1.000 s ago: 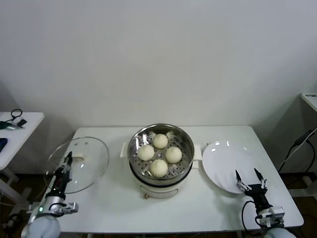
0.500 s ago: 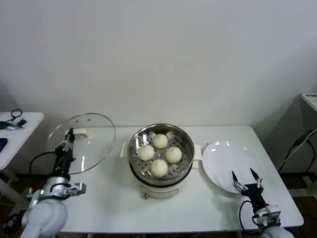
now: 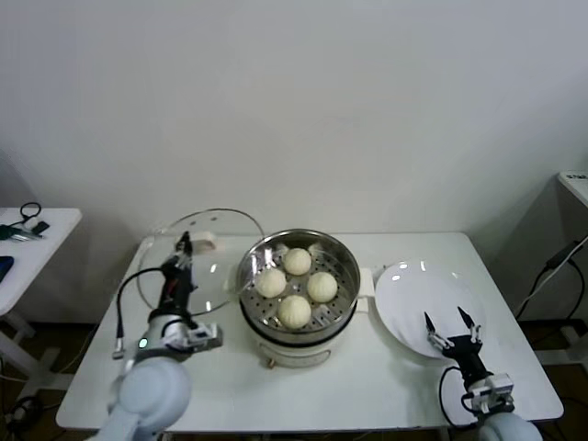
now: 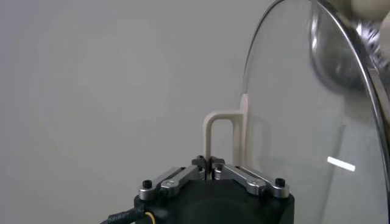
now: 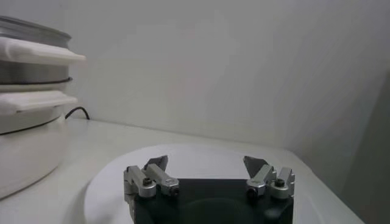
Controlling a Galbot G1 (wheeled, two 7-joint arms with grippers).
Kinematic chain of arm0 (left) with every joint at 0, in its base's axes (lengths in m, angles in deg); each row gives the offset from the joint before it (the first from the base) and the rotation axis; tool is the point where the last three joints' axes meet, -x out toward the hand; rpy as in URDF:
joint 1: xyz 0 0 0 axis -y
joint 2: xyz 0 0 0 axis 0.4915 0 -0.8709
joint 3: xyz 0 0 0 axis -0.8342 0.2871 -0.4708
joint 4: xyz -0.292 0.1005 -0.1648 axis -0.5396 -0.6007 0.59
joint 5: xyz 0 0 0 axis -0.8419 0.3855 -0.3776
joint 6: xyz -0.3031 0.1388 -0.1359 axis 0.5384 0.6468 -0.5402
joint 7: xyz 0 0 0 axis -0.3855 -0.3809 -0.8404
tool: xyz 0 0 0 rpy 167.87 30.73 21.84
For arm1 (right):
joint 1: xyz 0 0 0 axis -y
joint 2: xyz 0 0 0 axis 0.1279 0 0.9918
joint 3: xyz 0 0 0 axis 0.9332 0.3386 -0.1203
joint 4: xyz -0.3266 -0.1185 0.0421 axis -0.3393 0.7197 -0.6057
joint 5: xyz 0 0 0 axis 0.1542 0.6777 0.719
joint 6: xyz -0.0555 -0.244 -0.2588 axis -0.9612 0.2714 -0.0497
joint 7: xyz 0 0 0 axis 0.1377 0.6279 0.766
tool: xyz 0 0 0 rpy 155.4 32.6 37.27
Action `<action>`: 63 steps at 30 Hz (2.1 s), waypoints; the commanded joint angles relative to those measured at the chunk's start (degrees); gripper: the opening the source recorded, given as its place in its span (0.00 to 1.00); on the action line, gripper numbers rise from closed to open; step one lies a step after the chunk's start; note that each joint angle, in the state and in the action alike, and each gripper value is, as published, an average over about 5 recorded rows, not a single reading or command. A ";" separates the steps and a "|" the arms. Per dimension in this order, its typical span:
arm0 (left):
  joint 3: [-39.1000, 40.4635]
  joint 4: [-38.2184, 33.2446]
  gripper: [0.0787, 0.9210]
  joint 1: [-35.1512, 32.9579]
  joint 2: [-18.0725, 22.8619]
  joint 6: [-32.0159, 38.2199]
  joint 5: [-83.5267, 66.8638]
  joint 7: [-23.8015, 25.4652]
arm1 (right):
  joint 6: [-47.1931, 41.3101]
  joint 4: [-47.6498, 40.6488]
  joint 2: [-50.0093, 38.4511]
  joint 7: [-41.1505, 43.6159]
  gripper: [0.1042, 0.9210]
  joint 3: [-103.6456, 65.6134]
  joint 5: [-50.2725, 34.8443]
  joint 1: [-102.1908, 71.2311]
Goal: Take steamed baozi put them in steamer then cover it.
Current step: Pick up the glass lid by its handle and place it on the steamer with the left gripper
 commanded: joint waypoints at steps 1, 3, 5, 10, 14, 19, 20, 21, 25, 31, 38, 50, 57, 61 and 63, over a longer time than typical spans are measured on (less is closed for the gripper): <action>18.04 0.79 0.06 6.33 10.17 -5.95 15.17 9.89 | 0.34 -0.62 -0.18 -0.04 0.88 0.31 0.32 1.04; 19.35 1.83 0.06 6.53 12.43 -5.01 17.61 9.56 | 0.50 -0.75 -0.23 -0.08 0.88 0.36 0.28 1.17; 20.67 2.79 0.06 6.83 13.90 -4.67 18.76 9.26 | 0.62 -0.82 -0.27 -0.09 0.88 0.40 0.27 1.24; 23.55 5.56 0.06 7.71 17.58 -4.91 20.88 8.70 | 1.11 -1.06 -0.41 -0.13 0.88 0.30 0.13 1.26; 24.97 7.78 0.06 7.75 21.03 -4.79 23.99 7.96 | 1.57 -1.05 -0.82 -0.19 0.88 0.09 -0.10 0.94; 25.58 10.58 0.06 8.58 22.93 -5.26 24.71 7.14 | 1.91 -1.06 -1.15 -0.23 0.88 -0.08 -0.67 0.78; 25.57 11.16 0.06 8.85 23.14 -5.39 24.68 6.91 | 1.98 -1.07 -1.17 -0.25 0.88 -0.09 -0.78 0.75; 25.52 11.68 0.06 9.09 23.31 -5.51 24.65 6.71 | 2.04 -1.07 -1.17 -0.26 0.88 -0.09 -0.88 0.72; 25.06 13.30 0.06 9.60 23.48 -5.90 24.65 6.47 | 2.27 -1.17 -1.13 -0.27 0.88 -0.08 -0.99 0.60; 23.75 15.12 0.06 9.64 22.89 -5.86 25.09 6.45 | 2.48 -1.29 -1.06 -0.37 0.88 -0.15 -1.05 0.70; 22.23 16.54 0.06 9.61 21.95 -6.05 25.18 5.97 | 2.70 -1.28 -0.94 -0.44 0.88 -0.26 -1.07 0.53; 21.85 16.89 0.06 8.59 21.13 -5.43 25.39 4.00 | 3.05 -1.14 -0.74 -0.44 0.88 -0.67 -1.05 0.21; 21.49 17.29 0.06 8.02 20.66 -5.15 24.43 2.16 | 3.33 -1.05 -0.57 -0.48 0.88 -0.83 -1.04 -0.08; 21.34 17.73 0.06 8.05 20.50 -4.93 23.97 1.38 | 3.50 -0.92 -0.45 -0.45 0.88 -0.96 -1.01 -0.35; 21.41 17.75 0.06 8.05 20.37 -4.79 23.74 1.19 | 3.57 -0.88 -0.39 -0.43 0.88 -0.97 -0.99 -0.45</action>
